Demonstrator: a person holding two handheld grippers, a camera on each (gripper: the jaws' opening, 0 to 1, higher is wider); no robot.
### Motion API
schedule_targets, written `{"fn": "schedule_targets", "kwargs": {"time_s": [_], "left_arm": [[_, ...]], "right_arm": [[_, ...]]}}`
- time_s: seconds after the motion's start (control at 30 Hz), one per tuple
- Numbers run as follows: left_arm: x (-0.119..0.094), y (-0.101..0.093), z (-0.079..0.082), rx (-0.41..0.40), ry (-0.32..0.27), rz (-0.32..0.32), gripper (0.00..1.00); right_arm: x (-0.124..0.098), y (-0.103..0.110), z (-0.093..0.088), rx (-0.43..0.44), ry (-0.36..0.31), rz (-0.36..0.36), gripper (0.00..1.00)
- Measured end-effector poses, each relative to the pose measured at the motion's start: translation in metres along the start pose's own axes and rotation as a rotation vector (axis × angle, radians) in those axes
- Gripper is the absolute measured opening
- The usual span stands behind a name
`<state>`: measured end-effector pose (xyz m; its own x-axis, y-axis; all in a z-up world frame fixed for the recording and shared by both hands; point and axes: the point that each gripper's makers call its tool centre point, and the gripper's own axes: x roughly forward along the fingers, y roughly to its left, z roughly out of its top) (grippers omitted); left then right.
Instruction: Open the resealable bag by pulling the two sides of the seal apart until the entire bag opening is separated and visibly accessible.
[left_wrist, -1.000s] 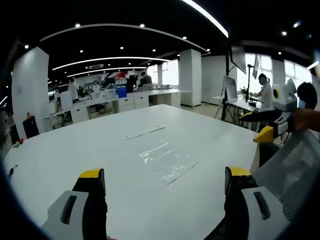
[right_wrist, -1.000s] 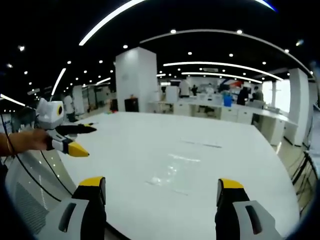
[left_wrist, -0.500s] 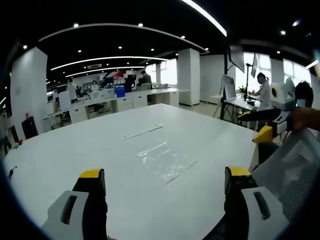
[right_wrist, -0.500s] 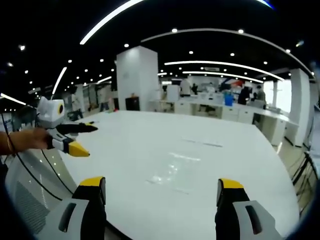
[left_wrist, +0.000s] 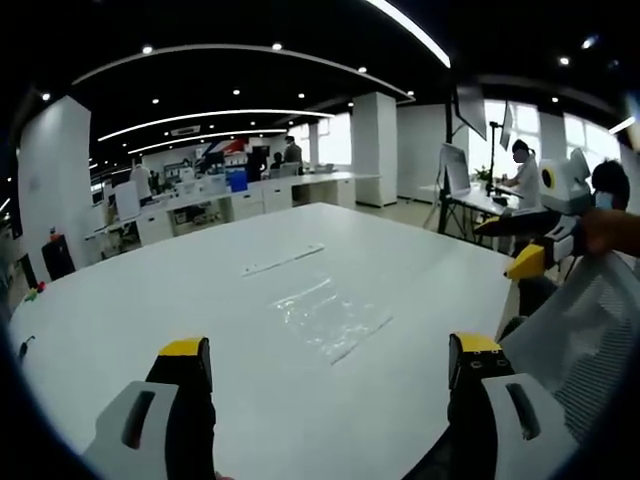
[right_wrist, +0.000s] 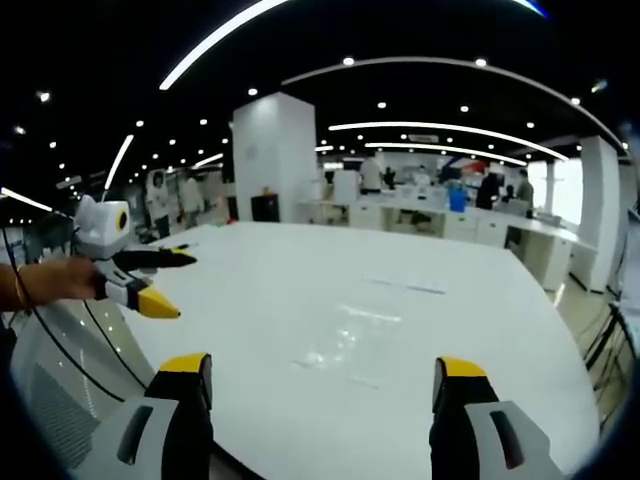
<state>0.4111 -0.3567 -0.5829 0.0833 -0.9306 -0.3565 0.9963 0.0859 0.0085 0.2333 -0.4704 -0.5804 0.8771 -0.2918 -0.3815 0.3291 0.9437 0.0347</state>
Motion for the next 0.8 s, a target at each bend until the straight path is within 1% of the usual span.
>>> {"fn": "schedule_targets", "kwargs": {"time_s": [0.13, 0.3, 0.43, 0.5, 0.53, 0.6, 0.63, 0.67, 0.73, 0.8], "left_arm": [[0.001, -0.002, -0.002, 0.007, 0.009, -0.007, 0.97], [0.002, -0.005, -0.005, 0.050, 0.030, -0.012, 0.97], [0.002, -0.007, -0.004, 0.060, 0.032, -0.017, 0.95], [0.002, -0.008, -0.005, 0.077, 0.040, -0.020, 0.94], [0.003, -0.009, -0.006, 0.099, 0.048, -0.026, 0.94], [0.005, -0.011, -0.009, 0.116, 0.072, -0.034, 0.94], [0.005, -0.012, -0.010, 0.117, 0.074, -0.036, 0.94], [0.006, -0.015, -0.012, 0.134, 0.091, -0.055, 0.94], [0.009, -0.014, -0.012, 0.165, 0.109, -0.064, 0.94], [0.013, -0.013, -0.006, 0.191, 0.102, -0.067, 0.93]], "right_arm": [[0.000, 0.000, 0.000, 0.002, 0.002, 0.002, 0.90], [0.000, 0.000, 0.001, 0.005, -0.003, 0.002, 0.90], [0.000, 0.001, 0.001, 0.005, -0.004, 0.005, 0.90], [0.000, 0.000, 0.002, 0.006, -0.005, 0.005, 0.90], [0.000, 0.000, 0.002, 0.008, -0.006, 0.005, 0.89], [0.000, 0.000, 0.003, 0.009, -0.008, 0.007, 0.89], [0.000, 0.000, 0.003, 0.010, -0.009, 0.007, 0.89], [0.000, 0.001, 0.003, 0.011, -0.009, 0.010, 0.89], [0.001, 0.002, 0.003, 0.012, -0.008, 0.015, 0.89], [0.001, 0.002, 0.003, 0.010, -0.007, 0.016, 0.89]]}}
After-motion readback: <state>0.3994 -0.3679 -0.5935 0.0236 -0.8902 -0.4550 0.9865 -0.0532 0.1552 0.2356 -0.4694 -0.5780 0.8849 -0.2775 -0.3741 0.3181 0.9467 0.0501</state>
